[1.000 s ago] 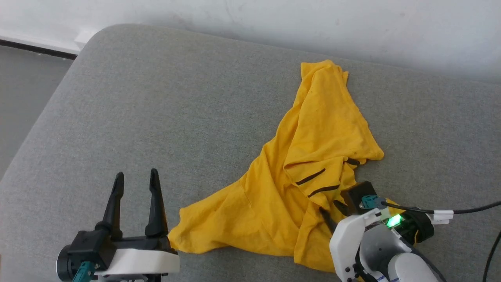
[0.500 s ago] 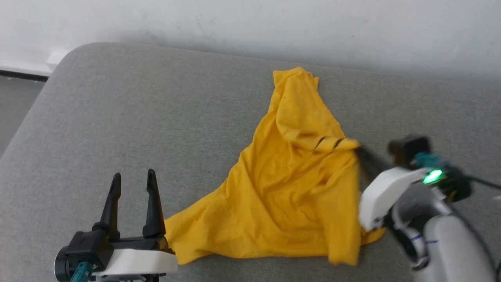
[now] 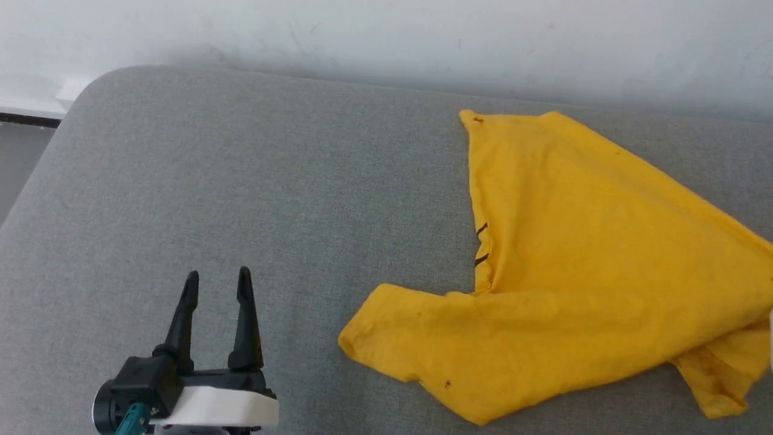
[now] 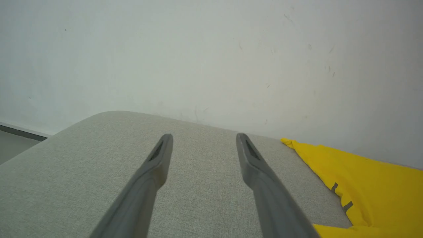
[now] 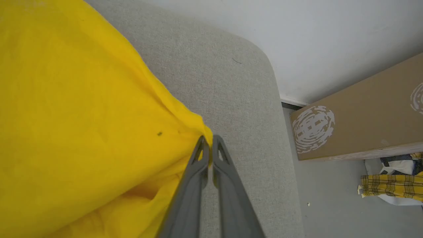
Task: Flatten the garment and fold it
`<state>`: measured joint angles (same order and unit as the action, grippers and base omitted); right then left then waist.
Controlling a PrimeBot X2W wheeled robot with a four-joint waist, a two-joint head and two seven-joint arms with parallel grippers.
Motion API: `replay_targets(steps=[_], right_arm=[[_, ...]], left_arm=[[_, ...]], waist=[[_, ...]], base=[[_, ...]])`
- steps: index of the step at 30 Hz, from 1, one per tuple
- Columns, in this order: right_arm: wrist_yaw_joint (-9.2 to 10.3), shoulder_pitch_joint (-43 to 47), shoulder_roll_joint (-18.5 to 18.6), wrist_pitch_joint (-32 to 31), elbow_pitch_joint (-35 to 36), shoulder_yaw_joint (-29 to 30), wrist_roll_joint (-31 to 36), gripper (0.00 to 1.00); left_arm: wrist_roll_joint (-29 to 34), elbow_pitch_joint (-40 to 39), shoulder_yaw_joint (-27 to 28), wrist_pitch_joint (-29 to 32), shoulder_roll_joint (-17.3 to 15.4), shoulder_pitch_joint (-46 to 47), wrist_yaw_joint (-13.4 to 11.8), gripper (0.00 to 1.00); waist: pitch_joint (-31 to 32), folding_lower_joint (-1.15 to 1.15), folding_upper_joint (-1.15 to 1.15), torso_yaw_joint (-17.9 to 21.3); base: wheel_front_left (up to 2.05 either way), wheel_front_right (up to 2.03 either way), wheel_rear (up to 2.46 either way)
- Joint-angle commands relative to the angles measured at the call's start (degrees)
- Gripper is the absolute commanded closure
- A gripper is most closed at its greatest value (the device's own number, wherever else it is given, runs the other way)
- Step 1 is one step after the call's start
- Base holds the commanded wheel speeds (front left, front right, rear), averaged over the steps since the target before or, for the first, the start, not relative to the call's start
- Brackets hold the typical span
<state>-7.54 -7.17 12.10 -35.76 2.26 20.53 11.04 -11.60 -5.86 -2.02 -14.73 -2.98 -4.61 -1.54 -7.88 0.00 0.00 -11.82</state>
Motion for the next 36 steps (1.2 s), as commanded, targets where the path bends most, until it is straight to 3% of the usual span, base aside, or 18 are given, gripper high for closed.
replay_targets(steps=[1,8,13,18,24,32,33,34,35,36], right_arm=[[0.05,1.06,0.07,1.35,-1.2,1.48,0.84,0.0],[0.05,-0.01,-2.98,5.02,-0.41,-0.63,-1.01,0.0],[0.05,-1.72,-3.73,5.85,2.59,-8.46,-3.79,0.0],[0.05,-2.48,-5.21,0.82,1.95,-18.09,-10.36,0.0],[0.05,-5.64,-4.19,-6.05,-5.14,-25.92,-15.59,0.0],[0.05,-10.83,-4.06,-7.36,-19.43,-27.73,-14.46,0.02],[0.05,-11.22,-4.43,-7.24,-20.95,-27.15,-14.44,0.57],[0.05,-11.63,-4.56,-6.85,-22.12,-26.75,-13.92,0.85],[0.05,-12.1,-4.35,-6.26,-22.98,-27.1,-13.19,1.0],[0.05,-12.63,-4.3,-5.51,-23.51,-27.37,-12.88,1.0]], left_arm=[[-0.03,0.63,0.14,-0.27,0.1,0.68,0.73,0.0],[0.27,1.11,1.13,-0.27,0.1,0.84,1.35,0.0],[0.17,1.32,0.92,-0.27,0.1,1.42,1.55,0.0],[0.0,1.11,0.35,-0.27,0.1,1.43,1.35,0.0],[-0.14,1.28,-0.43,-0.27,0.1,1.93,1.72,0.0],[-0.46,2.41,-1.51,-0.27,0.1,3.65,2.63,0.0],[-0.56,2.6,-1.65,-0.27,0.1,3.77,2.69,0.0],[-0.65,2.8,-1.81,-0.27,0.1,3.88,2.73,0.0],[-0.75,2.99,-1.97,-0.27,0.1,3.96,2.74,0.0],[-0.89,3.12,-2.04,-0.27,0.1,3.99,2.67,0.0]], waist=[[-0.49,0.0,0.0,-0.4],[-0.83,0.0,0.0,0.35],[-0.7,0.0,0.0,0.91],[-0.79,0.0,0.0,1.03],[-1.89,0.0,0.0,-0.13],[-3.9,0.0,0.0,-3.02],[-3.95,0.0,0.0,-3.33],[-3.97,0.0,0.0,-3.67],[-3.95,0.0,0.0,-3.98],[-3.87,0.0,0.0,-4.17]], base=[[0.0,0.0,0.0],[0.0,0.0,0.0],[0.0,0.0,0.0],[0.0,0.0,0.0],[0.0,0.0,0.0],[0.0,0.0,0.0],[0.0,0.0,0.0],[0.0,0.0,0.0],[0.0,0.0,0.0],[0.0,0.0,0.0]])
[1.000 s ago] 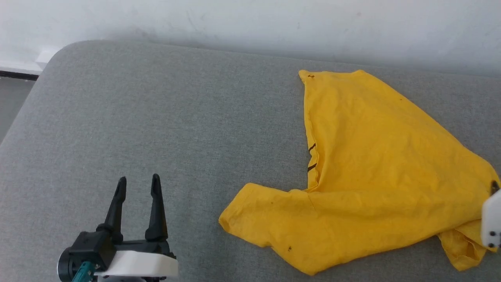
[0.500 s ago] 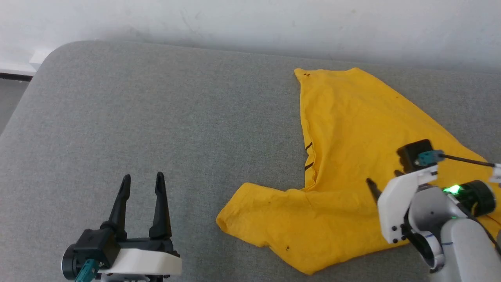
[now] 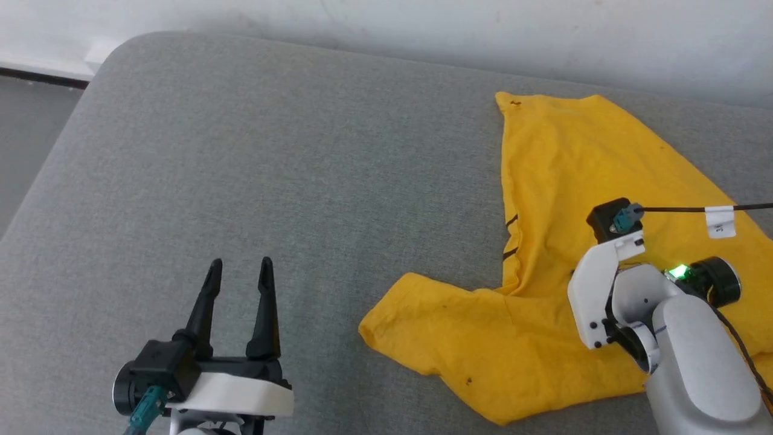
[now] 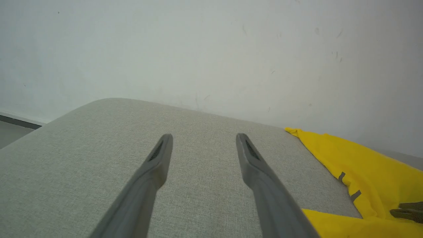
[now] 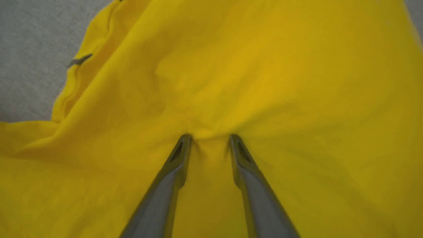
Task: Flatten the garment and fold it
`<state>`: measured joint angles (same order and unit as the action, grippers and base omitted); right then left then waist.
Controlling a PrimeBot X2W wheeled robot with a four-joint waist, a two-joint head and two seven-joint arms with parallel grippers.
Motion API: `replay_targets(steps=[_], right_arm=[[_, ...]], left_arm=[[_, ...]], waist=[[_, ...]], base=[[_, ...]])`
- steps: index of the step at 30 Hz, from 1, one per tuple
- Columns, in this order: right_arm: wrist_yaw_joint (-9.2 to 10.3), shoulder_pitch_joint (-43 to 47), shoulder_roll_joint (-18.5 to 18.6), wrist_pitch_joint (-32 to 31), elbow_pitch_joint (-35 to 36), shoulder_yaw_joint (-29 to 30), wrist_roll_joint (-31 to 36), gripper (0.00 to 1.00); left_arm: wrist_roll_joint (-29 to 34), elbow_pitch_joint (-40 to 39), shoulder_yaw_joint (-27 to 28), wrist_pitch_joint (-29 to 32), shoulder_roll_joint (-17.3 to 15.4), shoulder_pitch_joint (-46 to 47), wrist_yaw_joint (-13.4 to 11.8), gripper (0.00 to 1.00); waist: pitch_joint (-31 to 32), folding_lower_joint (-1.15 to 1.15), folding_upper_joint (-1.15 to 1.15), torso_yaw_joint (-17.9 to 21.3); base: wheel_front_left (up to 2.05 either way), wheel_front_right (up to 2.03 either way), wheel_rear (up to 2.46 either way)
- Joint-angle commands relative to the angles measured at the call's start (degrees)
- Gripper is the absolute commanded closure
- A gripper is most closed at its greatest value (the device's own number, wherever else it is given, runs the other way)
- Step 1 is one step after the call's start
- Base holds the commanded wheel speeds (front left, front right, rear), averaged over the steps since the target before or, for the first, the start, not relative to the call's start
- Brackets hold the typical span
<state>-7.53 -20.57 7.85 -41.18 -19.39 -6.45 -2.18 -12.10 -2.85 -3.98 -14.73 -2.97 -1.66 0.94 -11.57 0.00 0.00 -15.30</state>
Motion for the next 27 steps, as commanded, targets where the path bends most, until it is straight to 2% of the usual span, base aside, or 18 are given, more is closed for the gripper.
replay_targets(steps=[1,6,13,20,22,23,24,25,26,27], right_arm=[[0.04,0.15,-0.35,0.81,-2.15,-0.07,0.17,1.0],[0.04,-4.37,-0.91,4.21,-1.13,-2.47,-0.71,1.0],[0.04,-16.24,-2.11,6.02,-1.04,-9.69,-2.22,1.0],[0.04,-27.74,-4.22,11.07,-11.01,-16.01,-0.81,1.0],[0.04,-29.24,-4.54,13.82,-15.07,-15.75,-0.21,1.0],[0.04,-29.68,-4.66,15.21,-17.16,-15.25,0.49,0.96],[0.04,-29.95,-4.74,16.15,-19.34,-14.93,1.4,0.66],[0.04,-30.08,-4.81,16.77,-21.44,-14.64,2.17,0.27],[0.04,-30.12,-4.86,17.28,-23.29,-14.34,2.59,0.0],[0.04,-30.19,-4.9,17.85,-24.8,-14.16,2.81,0.0]], left_arm=[[-0.5,0.19,-0.12,-0.27,0.09,1.01,0.11,0.0],[-0.76,0.64,-0.41,-0.27,0.09,0.53,-0.11,0.0],[-1.87,0.73,-1.89,-0.27,0.09,1.51,-0.38,0.0],[-3.46,1.83,-3.92,-0.27,0.09,3.5,-0.36,0.0],[-3.97,2.26,-4.52,-0.27,0.09,4.2,-0.32,0.0],[-4.2,2.47,-4.82,-0.27,0.09,4.53,-0.31,0.0],[-4.41,2.62,-5.12,-0.27,0.09,4.87,-0.3,0.0],[-4.61,2.74,-5.37,-0.27,0.09,5.2,-0.33,0.0],[-4.8,2.83,-5.57,-0.27,0.09,5.49,-0.4,0.0],[-4.97,2.9,-5.71,-0.27,0.09,5.74,-0.51,0.0]], waist=[[-0.03,0.0,0.0,-0.87],[0.9,0.0,0.0,-1.58],[-0.5,0.0,0.0,-3.6],[-3.7,0.0,0.0,-6.83],[-4.49,0.0,0.0,-7.8],[-4.88,0.0,0.0,-8.21],[-5.25,0.0,0.0,-8.54],[-5.56,0.0,0.0,-8.81],[-5.81,0.0,0.0,-8.99],[-5.99,0.0,0.0,-9.05]], base=[[0.0,0.0,0.0],[0.0,0.0,0.0],[0.0,0.0,0.0],[0.0,0.0,0.0],[0.0,0.0,0.0],[0.0,0.0,0.0],[0.0,0.0,0.0],[0.0,0.0,0.0],[0.0,0.0,0.0],[0.0,0.0,0.0]])
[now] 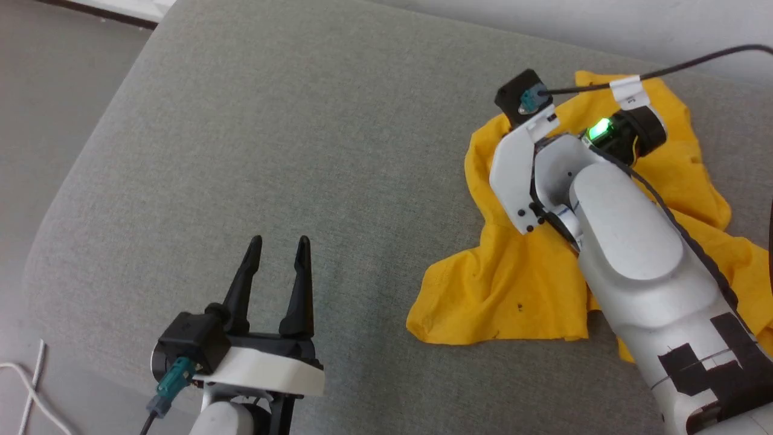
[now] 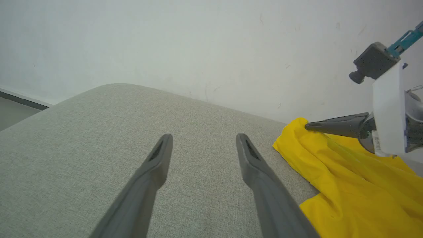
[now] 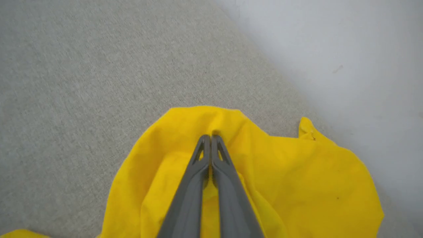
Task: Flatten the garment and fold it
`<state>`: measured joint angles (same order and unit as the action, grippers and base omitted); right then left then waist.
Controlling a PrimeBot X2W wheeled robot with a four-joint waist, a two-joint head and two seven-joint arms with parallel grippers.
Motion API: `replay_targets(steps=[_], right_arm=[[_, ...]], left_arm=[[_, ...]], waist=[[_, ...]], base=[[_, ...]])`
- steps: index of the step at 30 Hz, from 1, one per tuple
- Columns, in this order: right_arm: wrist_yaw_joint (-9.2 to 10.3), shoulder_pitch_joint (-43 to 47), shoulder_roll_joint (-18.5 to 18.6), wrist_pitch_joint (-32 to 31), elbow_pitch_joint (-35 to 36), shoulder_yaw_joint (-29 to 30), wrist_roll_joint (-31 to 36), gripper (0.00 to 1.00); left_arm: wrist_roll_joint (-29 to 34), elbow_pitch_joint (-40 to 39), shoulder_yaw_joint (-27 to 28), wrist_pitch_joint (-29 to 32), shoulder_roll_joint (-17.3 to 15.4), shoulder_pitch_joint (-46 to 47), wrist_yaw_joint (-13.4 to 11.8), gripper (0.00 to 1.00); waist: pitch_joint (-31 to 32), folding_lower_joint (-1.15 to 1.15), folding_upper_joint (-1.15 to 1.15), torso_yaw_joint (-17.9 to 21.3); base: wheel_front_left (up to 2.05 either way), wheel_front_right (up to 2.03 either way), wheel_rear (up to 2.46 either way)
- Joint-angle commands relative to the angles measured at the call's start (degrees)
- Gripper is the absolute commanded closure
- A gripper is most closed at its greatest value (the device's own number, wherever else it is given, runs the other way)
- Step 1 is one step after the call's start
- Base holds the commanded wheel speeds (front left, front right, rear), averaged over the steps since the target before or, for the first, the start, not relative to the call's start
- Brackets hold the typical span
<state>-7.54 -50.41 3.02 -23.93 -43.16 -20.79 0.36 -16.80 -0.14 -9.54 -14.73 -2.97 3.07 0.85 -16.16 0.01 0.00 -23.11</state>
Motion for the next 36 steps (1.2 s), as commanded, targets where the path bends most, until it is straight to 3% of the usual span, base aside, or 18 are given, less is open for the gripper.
replay_targets(steps=[1,9,18,24,28,32,36], right_arm=[[0.05,-0.44,-0.09,1.19,-2.1,-0.16,0.11,0.0],[0.05,-1.02,-0.12,8.78,-0.65,0.98,-4.2,0.0],[0.05,10.95,0.05,14.89,14.03,13.55,-2.01,0.0],[0.05,30.41,-0.08,16.84,36.12,26.55,0.96,0.0],[0.05,44.42,-0.11,18.89,49.05,32.01,-1.34,0.0],[0.05,56.26,-0.12,22.45,53.93,34.59,-5.06,0.0],[0.05,62.77,-0.13,26.88,51.94,35.35,-10.75,0.0]], left_arm=[[-0.39,0.24,-0.23,-0.27,0.09,1.2,-0.53,0.0],[0.83,-0.01,1.13,-0.27,0.09,0.96,-0.46,0.0],[3.49,-1.42,3.79,-0.27,0.09,-1.85,-0.31,0.0],[4.8,-2.33,5.06,-0.27,0.09,-4.5,-0.22,0.0],[5.02,-3.23,5.61,-0.27,0.09,-5.68,0.28,0.0],[5.09,-3.63,5.93,-0.27,0.09,-6.87,1.7,0.0],[5.8,-4.13,7.14,-0.27,0.09,-8.32,1.7,0.0]], waist=[[-1.59,-0.01,0.0,-1.2],[-0.05,-0.01,0.0,2.79],[4.67,-0.01,0.0,8.69],[6.75,-0.01,0.0,11.99],[6.82,-0.01,0.0,13.83],[6.54,-0.01,0.0,15.17],[6.41,-0.01,0.0,16.4]], base=[[0.0,0.0,0.0],[0.0,0.0,0.0],[0.0,0.0,0.0],[0.0,0.0,0.0],[0.0,0.0,0.0],[0.0,0.0,0.0],[0.0,0.0,0.0]])
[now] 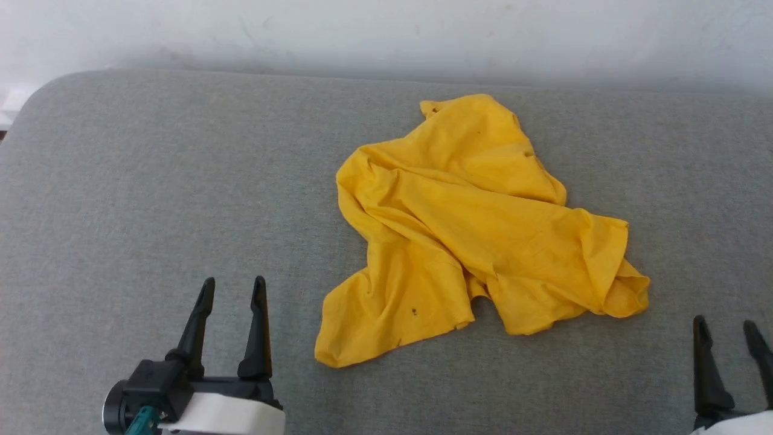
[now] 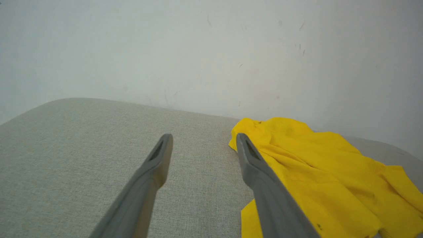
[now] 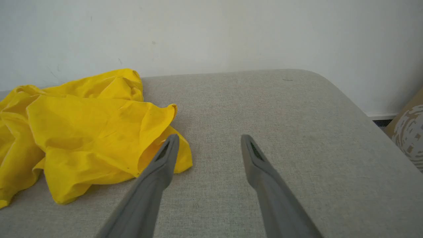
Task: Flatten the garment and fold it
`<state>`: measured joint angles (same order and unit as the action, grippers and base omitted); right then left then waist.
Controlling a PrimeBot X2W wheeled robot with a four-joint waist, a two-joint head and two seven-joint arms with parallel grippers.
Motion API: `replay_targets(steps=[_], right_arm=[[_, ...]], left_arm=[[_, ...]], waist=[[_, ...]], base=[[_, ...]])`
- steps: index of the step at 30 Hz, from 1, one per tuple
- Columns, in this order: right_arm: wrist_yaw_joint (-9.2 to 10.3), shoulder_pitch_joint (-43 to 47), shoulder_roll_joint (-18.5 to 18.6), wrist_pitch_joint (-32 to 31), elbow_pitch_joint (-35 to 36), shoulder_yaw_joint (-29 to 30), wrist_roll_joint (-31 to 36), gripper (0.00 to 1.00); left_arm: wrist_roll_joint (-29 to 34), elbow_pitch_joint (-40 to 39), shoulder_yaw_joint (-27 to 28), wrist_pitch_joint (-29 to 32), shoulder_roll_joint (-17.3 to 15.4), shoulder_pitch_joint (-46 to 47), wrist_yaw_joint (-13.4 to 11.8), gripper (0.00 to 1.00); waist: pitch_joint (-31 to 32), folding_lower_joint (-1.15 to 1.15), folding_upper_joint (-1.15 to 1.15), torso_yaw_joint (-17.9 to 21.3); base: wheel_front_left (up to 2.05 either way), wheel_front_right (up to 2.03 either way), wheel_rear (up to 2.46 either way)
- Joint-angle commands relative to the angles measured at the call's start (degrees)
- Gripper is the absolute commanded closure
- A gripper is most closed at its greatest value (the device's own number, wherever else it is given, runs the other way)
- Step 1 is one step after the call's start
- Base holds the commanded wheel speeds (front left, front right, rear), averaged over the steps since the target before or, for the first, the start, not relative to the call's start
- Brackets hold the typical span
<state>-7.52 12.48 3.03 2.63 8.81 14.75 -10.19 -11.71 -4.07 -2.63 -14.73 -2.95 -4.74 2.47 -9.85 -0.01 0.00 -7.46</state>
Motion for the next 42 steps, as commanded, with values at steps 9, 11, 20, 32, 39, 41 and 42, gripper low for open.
replay_targets(steps=[9,11,20,32,39,41,42], right_arm=[[0.03,-0.56,-0.14,5.03,-3.39,-2.34,-1.9,0.0],[0.03,-0.97,-0.14,4.99,-3.64,-2.13,-1.72,0.0],[0.03,-1.56,-0.15,4.65,-4.98,-3.25,-2.06,0.0],[0.03,-2.94,-0.15,5.11,-5.74,-4.9,-2.21,0.0],[0.03,-4.31,-0.15,5.52,-6.73,-5.26,-2.57,0.0],[0.03,-4.63,-0.15,5.68,-7.04,-5.33,-2.7,0.0],[0.03,-4.73,-0.15,5.74,-7.22,-5.36,-2.74,0.0]], left_arm=[[4.09,3.32,-1.61,2.25,-0.8,-0.15,1.35,0.0],[4.38,4.18,-3.56,6.88,-1.89,1.21,2.4,0.0],[2.93,6.32,-13.05,28.86,-7.33,7.12,4.74,0.0],[-0.55,9.04,-14.66,42.15,-7.74,8.66,2.61,0.0],[-1.64,13.73,-14.79,43.59,-5.51,10.47,1.03,1.0],[-2.95,14.24,-14.63,42.47,-4.46,10.84,1.21,1.0],[-3.43,14.37,-14.62,41.82,-4.12,11.07,1.36,1.0]], waist=[[1.72,0.01,0.0,1.81],[1.79,0.01,0.0,1.59],[1.02,0.01,0.0,1.15],[-1.92,0.01,0.0,2.11],[-2.68,0.01,0.0,2.15],[-2.67,0.01,0.0,2.06],[-2.59,0.01,0.0,2.0]], base=[[0.0,0.0,0.0],[0.0,0.0,0.0],[0.0,0.0,0.0],[0.0,0.0,0.0],[0.0,0.0,0.0],[0.0,0.0,0.0],[0.0,0.0,0.0]])
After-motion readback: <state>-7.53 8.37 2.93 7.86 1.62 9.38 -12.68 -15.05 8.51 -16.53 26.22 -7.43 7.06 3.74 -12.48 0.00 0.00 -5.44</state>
